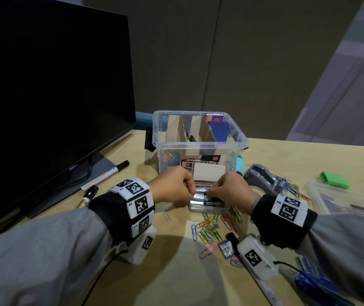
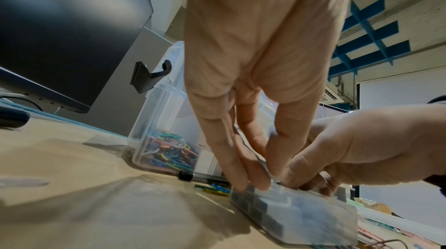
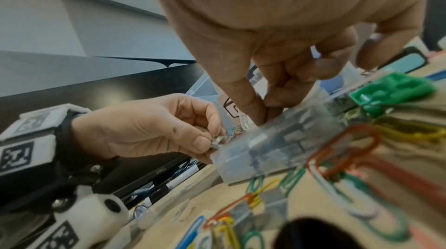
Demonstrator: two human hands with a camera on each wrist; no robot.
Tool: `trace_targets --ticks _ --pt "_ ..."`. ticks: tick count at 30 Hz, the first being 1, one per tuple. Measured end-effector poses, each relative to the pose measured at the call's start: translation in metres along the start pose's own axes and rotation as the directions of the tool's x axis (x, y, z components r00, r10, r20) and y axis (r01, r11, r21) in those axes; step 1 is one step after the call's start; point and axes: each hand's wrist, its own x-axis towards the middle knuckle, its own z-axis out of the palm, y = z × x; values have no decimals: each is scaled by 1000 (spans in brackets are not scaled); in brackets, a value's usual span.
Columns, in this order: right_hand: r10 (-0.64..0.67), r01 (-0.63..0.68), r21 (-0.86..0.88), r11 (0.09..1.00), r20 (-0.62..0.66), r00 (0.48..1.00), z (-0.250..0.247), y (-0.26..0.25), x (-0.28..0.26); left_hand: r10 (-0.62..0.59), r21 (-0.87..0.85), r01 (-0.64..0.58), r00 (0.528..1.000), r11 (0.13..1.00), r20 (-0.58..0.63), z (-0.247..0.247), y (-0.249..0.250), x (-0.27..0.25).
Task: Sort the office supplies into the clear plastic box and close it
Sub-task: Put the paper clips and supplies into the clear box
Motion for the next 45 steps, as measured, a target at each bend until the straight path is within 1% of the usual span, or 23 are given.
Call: trace_targets --ticks 4,8,10,12,13,15,16,18,20,22,24,26,28,30,33,35,36,37,38,40,42,43,45 --pt "-33 24 -130 991 -68 997 3 0 2 0 10 0 1000 1000 -5 0 0 0" --pt "-68 49 -230 972 -76 995 3 0 1 6 8 -6 1000 1000 -5 0 1 0" --pt "-85 63 -244 968 -79 993 0 1 0 16 5 -16 1000 1000 -24 0 1 0" --pt "-125 107 -195 975 -86 988 -8 2 1 30 -19 -31 998 999 -60 0 0 1" --pt "-163 153 -128 980 -70 984 -13 2 0 35 -45 -38 996 998 -78 0 1 1" --pt "-298 298 26 954 -18 954 -25 -2 -7 30 -150 -45 994 988 -106 1 1 1" --pt "-388 388 50 920 2 922 -31 -4 -10 18 -224 -43 993 974 -114 2 3 1" --pt "-552 553 -15 833 38 833 -40 -6 -14 -31 -384 -18 992 923 -120 2 5 1" --pt "-637 638 -92 765 45 770 -44 -7 -14 -97 -538 25 990 843 -105 2 7 3" --pt "-682 679 -111 725 21 731 -43 -6 -15 -139 -639 57 987 767 -79 3 9 5" --pt "-714 710 -116 694 13 700 -42 -6 -18 -165 -690 87 985 718 -48 3 12 6" --pt "-729 724 -124 678 16 685 -41 -5 -20 -187 -741 123 982 661 -4 3 12 6" --pt "-725 720 -131 682 13 689 -41 -4 -21 -191 -781 145 981 607 34 2 13 5" --pt "-710 706 -122 697 14 704 -40 -3 -21 -194 -790 160 980 592 52 1 15 4" --pt "-674 675 -93 732 48 737 -40 -2 -20 -223 -777 186 973 601 60 2 17 3" --pt "-656 659 -80 747 65 752 -39 -1 -19 -235 -775 194 970 602 61 6 19 2" --pt "-648 652 -76 754 69 758 -39 -1 -19 -238 -765 190 970 616 50 8 20 2" --pt "-637 641 -72 764 73 767 -38 0 -18 -240 -739 180 971 649 26 10 20 3" --pt "-621 626 -72 777 81 780 -36 1 -18 -237 -688 166 971 706 -9 13 19 4" --pt "-581 590 -113 799 103 807 -32 3 -17 -205 -506 138 976 851 -79 15 18 4" --pt "-554 567 -170 806 120 824 -27 6 -16 -132 -255 102 986 962 -101 15 20 2" --pt "-546 561 -187 807 128 828 -24 7 -15 -89 -128 76 991 989 -99 14 22 0" --pt "-532 551 -218 806 144 835 -21 8 -15 1 77 5 996 997 -84 14 25 -6"
